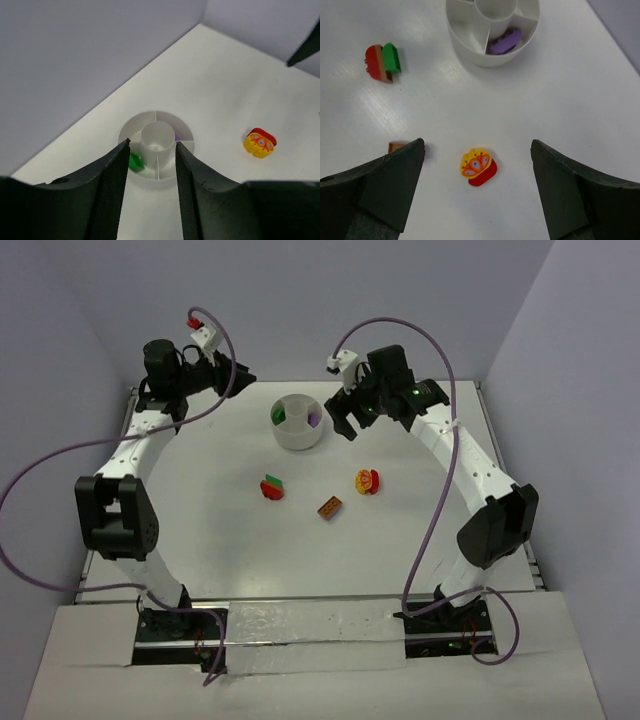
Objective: Sort the legos into containers by color
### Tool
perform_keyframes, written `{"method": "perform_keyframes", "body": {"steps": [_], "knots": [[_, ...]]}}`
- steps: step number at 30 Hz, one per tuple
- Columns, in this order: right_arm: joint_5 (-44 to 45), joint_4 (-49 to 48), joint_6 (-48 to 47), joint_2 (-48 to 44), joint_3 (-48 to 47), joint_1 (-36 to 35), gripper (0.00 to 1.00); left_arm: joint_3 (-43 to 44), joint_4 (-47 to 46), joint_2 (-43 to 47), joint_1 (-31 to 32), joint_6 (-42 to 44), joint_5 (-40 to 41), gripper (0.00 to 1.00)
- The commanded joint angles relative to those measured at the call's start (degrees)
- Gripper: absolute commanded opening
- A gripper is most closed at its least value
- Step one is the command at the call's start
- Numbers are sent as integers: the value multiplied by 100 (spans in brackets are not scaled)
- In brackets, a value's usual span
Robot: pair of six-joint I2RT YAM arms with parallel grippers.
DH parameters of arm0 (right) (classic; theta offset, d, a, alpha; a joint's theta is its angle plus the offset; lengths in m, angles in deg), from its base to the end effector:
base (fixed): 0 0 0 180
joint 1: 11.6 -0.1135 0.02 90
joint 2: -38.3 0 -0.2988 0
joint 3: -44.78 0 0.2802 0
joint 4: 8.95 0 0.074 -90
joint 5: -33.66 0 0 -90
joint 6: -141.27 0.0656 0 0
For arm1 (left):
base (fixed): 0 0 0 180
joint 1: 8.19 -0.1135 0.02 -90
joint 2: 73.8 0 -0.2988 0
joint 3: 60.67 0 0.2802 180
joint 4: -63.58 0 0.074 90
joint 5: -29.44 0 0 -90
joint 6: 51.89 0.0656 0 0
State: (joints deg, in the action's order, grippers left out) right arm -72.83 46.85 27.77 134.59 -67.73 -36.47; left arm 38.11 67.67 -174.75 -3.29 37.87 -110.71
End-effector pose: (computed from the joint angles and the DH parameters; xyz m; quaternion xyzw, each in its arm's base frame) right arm 0.3798 0.1966 0.4015 -0.4226 0.7918 0.1348 0.4200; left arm 0.4661 -0.0905 0.3836 0.3101 0.6624 -0.3424 0.5898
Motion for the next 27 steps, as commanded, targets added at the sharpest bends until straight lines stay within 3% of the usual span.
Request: {"method": "perform_keyframes", "body": {"steps": [1,3,6,8,10,13,18,23,27], "knots": [[24,-433,452,-455,639,34,94,-505,2766,490,365,1034,2048,48],[51,-525,533,-608,856,52,94,-752,3147,638,597,1043,2386,50],[29,-608,638,-739,1138,109,95,-1032,3591,853,1041,957,2968,60],[-3,-608,706,-774,1221,170,95,-1030,3959,808,1294,866,3341,68],[-47,-599,767,-805,1331,236,95,-943,4228,626,1574,752,3520,84],[-91,-599,724,-928,1559,254,95,-1065,4423,611,1830,708,3547,84],[-8,-707,757,-1127,2046,346,95,-1733,3639,1157,2567,427,3729,86],[-107,-722,949,-1249,2421,933,95,-1541,3476,723,3552,-157,4251,86],[-144,-725,976,-1504,2721,1316,95,-1289,3503,288,4164,-529,4832,79]]}}
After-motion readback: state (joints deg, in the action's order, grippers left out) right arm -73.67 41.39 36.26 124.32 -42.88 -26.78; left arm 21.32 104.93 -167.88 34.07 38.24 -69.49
